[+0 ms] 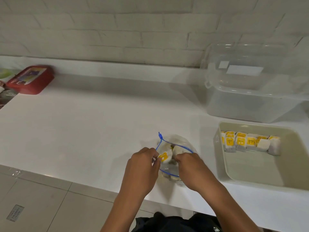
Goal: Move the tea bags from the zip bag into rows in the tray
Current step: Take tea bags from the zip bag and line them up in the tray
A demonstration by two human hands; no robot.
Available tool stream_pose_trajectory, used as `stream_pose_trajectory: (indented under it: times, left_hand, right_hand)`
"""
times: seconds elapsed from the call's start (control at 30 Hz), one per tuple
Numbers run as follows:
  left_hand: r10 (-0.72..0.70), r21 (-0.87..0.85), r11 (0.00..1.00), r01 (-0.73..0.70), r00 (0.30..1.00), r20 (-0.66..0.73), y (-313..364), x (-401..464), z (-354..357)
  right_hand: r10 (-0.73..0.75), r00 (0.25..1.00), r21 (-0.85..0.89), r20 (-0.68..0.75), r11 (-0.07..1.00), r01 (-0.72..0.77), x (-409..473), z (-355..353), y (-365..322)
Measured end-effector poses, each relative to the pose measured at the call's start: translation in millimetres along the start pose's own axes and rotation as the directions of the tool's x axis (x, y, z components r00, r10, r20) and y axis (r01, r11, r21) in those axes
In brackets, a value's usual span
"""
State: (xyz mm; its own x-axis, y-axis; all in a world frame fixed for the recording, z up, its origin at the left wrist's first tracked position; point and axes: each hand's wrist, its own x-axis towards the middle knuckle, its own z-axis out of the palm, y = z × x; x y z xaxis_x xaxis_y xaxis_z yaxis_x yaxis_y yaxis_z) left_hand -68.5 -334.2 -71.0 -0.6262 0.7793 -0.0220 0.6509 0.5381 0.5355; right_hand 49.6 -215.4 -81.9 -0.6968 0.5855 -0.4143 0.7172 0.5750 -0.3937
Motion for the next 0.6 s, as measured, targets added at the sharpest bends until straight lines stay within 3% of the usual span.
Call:
stream_pose_trajectory:
  times: [0.27, 0.6]
  left_hand:
    - [-0.035, -0.031, 0.999, 0.033, 0.996, -0.082, 4.4, -7.4, -13.3]
    - [-0.107, -0.013, 0.994, 0.106, 0.99, -0.091, -7.7, -11.8, -18.9]
  right_hand:
    - [0.077, 0.985, 0.006, -0.155, 0.997, -0.077, 31.6, 10.5, -4.3]
    - [0.048, 0.988, -0.063, -0.145, 0.996, -0.057, 43.6, 21.2, -19.3]
